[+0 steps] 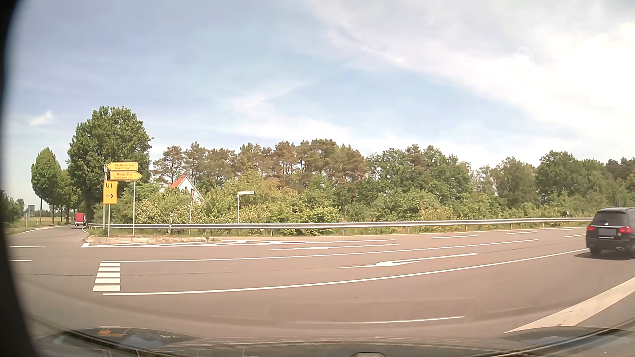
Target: Follow the waypoints while adhering to traffic rules and regulations
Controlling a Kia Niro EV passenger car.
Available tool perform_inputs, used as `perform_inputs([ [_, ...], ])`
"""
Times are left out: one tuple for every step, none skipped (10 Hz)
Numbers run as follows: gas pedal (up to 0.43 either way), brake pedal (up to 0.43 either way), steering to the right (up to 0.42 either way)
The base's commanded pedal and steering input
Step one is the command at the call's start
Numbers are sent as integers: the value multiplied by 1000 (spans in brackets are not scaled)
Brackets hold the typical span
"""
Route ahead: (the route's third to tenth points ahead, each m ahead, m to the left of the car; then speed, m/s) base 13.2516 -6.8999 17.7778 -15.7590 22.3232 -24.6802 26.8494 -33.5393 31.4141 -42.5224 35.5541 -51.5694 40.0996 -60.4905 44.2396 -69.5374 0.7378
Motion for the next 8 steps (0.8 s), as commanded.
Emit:
perform_inputs([
  [130, 0, 244],
  [189, 0, 254],
  [209, 0, 267],
  [240, 0, 279],
  [311, 0, 296],
  [350, 0, 313],
  [358, 0, 328],
  [378, 0, 350],
])
